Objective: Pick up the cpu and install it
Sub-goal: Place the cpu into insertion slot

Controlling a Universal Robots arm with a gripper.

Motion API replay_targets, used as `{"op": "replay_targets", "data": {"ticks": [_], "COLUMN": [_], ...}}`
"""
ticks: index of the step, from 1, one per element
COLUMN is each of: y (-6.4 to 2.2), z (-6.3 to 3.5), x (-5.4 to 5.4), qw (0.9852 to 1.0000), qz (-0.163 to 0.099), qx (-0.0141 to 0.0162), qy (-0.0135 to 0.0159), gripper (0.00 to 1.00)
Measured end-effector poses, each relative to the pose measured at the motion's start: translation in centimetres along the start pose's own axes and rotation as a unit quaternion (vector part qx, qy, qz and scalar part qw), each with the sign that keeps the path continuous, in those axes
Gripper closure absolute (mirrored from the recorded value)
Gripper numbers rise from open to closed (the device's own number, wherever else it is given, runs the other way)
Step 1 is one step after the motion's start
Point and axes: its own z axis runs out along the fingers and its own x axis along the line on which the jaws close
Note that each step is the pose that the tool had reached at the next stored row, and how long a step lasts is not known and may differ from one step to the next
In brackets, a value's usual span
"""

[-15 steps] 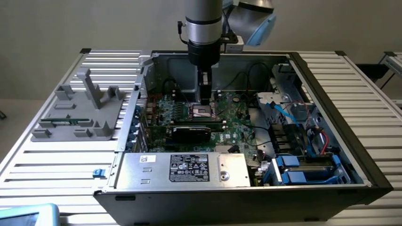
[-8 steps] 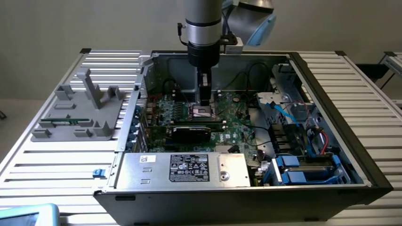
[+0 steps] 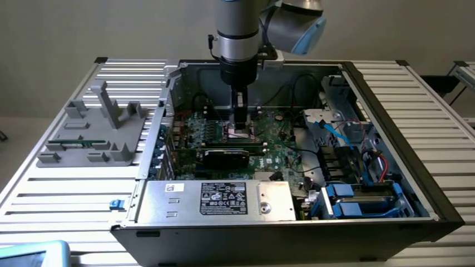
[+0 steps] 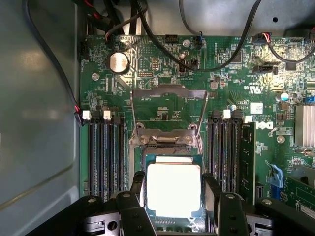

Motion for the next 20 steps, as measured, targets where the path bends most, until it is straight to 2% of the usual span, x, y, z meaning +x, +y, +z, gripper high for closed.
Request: {"op": "replay_targets", "data": {"ticks": [9,11,14,15,20], "y": [-0.14,-0.14,-0.14,-0.14,-0.08], "z": [0.58,0.64,0.68,0.67,0.73], "x": [0.02,0.02,0.03,0.02,0.03], "qw": [1.0000,1.0000,0.9999,0.9999,0.9999], "qz": [-0.001,-0.001,-0.002,-0.002,-0.002], "qx": [0.0006,0.0030,0.0114,0.0123,0.0122], "qy": [-0.0001,-0.0002,-0.0003,-0.0004,-0.0002], "gripper": [0.44,0.44,0.44,0.44,0.44]}}
